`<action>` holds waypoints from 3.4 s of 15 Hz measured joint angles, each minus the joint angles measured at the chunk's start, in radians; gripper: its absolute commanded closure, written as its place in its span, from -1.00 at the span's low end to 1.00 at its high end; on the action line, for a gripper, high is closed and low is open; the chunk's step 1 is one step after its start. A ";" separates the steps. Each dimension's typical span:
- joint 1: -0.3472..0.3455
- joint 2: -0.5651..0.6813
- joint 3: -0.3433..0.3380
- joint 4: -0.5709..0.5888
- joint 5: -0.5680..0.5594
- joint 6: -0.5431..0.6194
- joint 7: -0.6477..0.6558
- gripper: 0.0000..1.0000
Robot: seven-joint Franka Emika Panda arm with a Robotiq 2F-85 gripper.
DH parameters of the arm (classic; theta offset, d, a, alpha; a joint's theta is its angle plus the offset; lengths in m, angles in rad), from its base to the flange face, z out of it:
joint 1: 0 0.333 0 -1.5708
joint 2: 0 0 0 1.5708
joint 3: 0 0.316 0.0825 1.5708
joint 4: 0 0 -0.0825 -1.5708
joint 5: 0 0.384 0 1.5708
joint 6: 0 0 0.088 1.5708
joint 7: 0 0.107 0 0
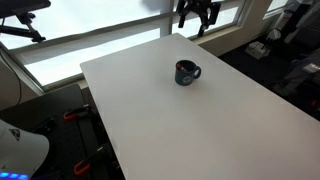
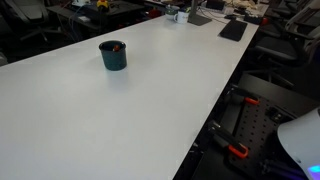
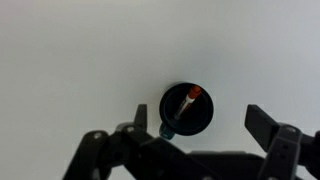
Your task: Take the marker out of the mug.
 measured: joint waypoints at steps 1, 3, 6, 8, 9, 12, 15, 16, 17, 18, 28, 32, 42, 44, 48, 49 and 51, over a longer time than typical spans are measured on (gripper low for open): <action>0.000 0.040 0.002 0.056 0.017 -0.030 0.018 -1.00; -0.001 0.117 0.006 0.159 0.046 -0.099 0.044 -1.00; -0.004 0.232 0.006 0.304 0.072 -0.204 0.071 -0.97; -0.009 0.302 0.006 0.389 0.078 -0.256 0.083 -0.99; -0.011 0.334 0.006 0.428 0.078 -0.274 0.087 -1.00; -0.014 0.416 0.006 0.532 0.078 -0.313 0.105 -0.88; -0.014 0.484 0.006 0.613 0.076 -0.332 0.122 -0.69; -0.014 0.504 0.006 0.636 0.075 -0.337 0.125 -0.69; -0.013 0.523 0.006 0.658 0.072 -0.342 0.128 -0.63; -0.012 0.540 0.006 0.678 0.070 -0.346 0.134 -0.69; 0.022 0.658 0.002 0.794 0.024 -0.377 0.139 -0.38; 0.033 0.685 0.002 0.820 0.009 -0.399 0.139 -0.32; 0.003 0.731 -0.002 0.853 0.008 -0.427 0.138 -0.24; 0.002 0.738 -0.002 0.855 0.008 -0.427 0.138 -0.23; 0.016 0.755 -0.002 0.856 0.001 -0.427 0.138 -0.05; 0.020 0.757 -0.002 0.857 -0.001 -0.427 0.138 -0.02; 0.026 0.759 -0.002 0.857 -0.004 -0.427 0.138 0.00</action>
